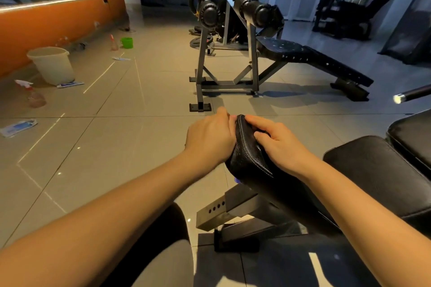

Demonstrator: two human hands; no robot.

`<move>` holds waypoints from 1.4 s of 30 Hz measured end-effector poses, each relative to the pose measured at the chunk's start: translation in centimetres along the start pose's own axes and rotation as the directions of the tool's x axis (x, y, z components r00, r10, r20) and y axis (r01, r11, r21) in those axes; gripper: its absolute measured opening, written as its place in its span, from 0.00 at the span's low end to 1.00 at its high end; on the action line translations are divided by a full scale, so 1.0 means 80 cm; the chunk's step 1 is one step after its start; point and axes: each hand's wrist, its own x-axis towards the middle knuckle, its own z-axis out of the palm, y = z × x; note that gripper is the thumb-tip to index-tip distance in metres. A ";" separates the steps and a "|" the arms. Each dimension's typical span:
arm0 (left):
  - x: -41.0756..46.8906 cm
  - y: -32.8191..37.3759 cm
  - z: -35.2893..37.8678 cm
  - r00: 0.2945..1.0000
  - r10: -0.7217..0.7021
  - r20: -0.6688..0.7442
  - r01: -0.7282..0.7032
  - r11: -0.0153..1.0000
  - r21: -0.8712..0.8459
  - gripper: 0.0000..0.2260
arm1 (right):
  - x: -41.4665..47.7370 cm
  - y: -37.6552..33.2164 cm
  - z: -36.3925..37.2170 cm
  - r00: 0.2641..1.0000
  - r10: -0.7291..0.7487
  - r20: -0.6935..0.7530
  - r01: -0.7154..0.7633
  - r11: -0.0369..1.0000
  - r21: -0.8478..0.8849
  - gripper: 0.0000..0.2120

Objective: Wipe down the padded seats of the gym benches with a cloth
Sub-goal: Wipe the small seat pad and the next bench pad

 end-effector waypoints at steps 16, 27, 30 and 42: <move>0.063 0.006 0.004 0.989 -0.036 0.145 0.030 0.999 0.044 0.12 | 0.001 0.004 0.000 1.000 -0.006 -0.025 0.007 1.000 0.012 0.23; -0.045 0.026 -0.014 0.991 0.110 -0.077 -0.118 0.988 -0.099 0.12 | 0.000 0.006 -0.002 0.999 -0.033 0.003 0.033 0.999 0.010 0.23; 0.031 0.007 0.007 0.997 -0.069 0.036 0.071 0.996 -0.046 0.15 | 0.001 0.009 -0.001 1.000 -0.027 -0.003 0.027 1.000 -0.003 0.24; -0.049 0.002 -0.004 0.989 0.133 -0.061 -0.138 0.987 -0.084 0.14 | 0.003 0.010 0.001 0.999 -0.030 -0.022 0.030 0.999 -0.019 0.23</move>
